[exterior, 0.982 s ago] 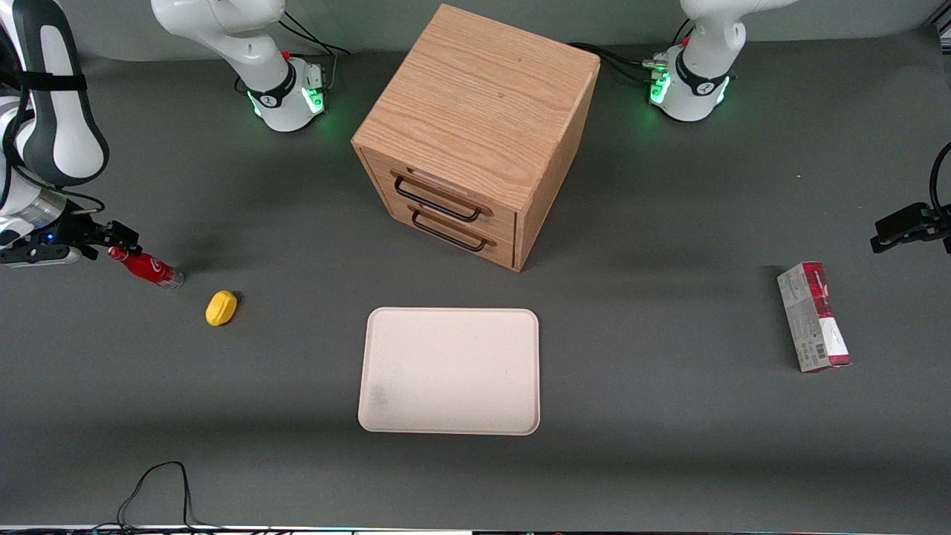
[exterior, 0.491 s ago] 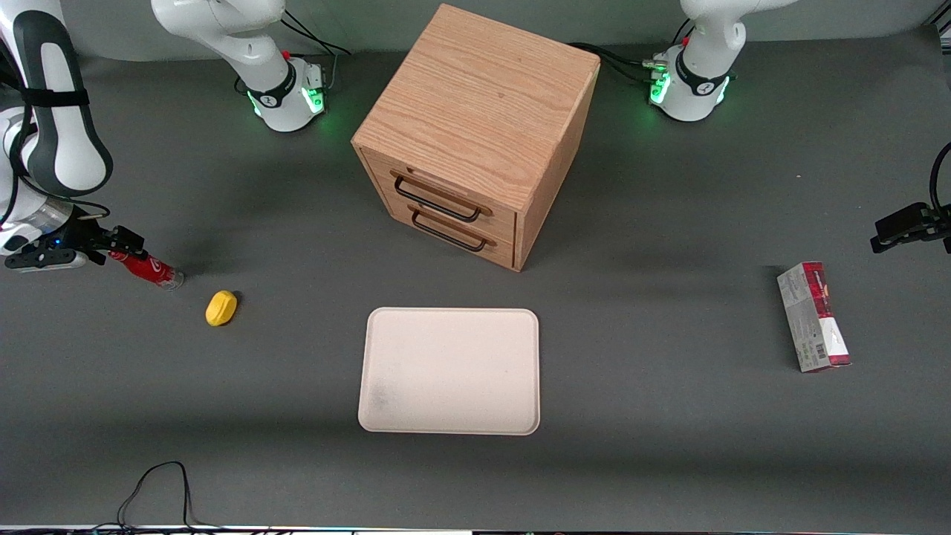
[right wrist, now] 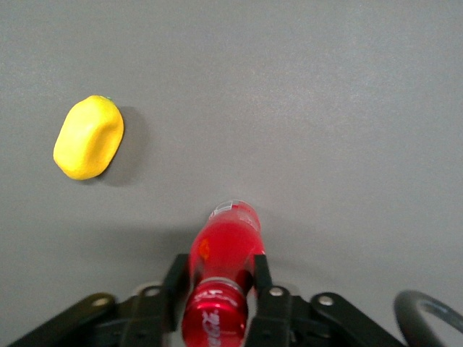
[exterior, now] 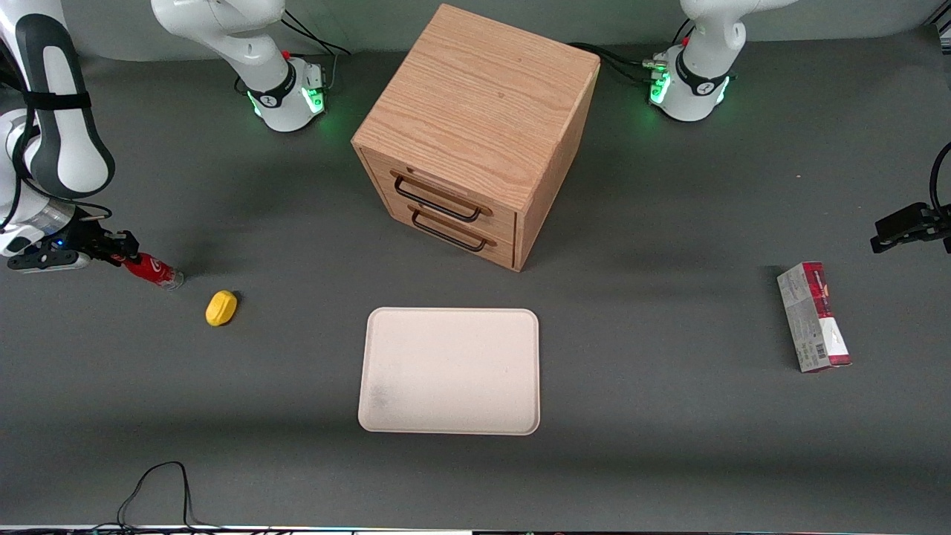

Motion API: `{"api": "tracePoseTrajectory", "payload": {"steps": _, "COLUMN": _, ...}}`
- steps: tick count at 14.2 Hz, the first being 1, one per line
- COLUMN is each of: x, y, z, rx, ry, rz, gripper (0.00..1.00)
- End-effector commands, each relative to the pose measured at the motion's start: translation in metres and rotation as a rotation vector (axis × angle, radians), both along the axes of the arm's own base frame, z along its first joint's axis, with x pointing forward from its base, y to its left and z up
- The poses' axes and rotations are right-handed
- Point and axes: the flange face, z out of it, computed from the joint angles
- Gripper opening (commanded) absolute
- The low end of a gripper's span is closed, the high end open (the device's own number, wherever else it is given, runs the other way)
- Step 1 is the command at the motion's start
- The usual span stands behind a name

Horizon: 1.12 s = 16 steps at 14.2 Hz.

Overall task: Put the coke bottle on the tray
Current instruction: 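Lift the bottle and carry it over the cream tray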

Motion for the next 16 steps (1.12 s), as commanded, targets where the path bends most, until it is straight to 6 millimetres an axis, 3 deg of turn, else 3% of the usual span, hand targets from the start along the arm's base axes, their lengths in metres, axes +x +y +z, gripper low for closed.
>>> {"api": "tracePoseTrajectory", "payload": {"steps": 1, "x": -0.002, "y": -0.001, "z": -0.006, "rx": 0.011, "ry": -0.002, "rz": 0.009, "gripper": 0.00}}
{"api": "tracePoseTrajectory", "payload": {"steps": 4, "x": 0.003, "y": 0.002, "z": -0.002, "rx": 0.010, "ry": -0.010, "rz": 0.001, "gripper": 0.00}}
{"api": "tracePoseTrajectory", "payload": {"steps": 6, "x": 0.015, "y": 0.006, "z": 0.014, "rx": 0.026, "ry": -0.015, "rz": -0.033, "gripper": 0.00}}
{"api": "tracePoseTrajectory", "payload": {"steps": 10, "x": 0.072, "y": 0.027, "z": 0.102, "rx": 0.091, "ry": 0.042, "rz": -0.079, "gripper": 0.00}}
{"api": "tracePoseTrajectory", "payload": {"steps": 16, "x": 0.150, "y": 0.100, "z": 0.237, "rx": 0.089, "ry": 0.078, "rz": -0.101, "gripper": 0.00}}
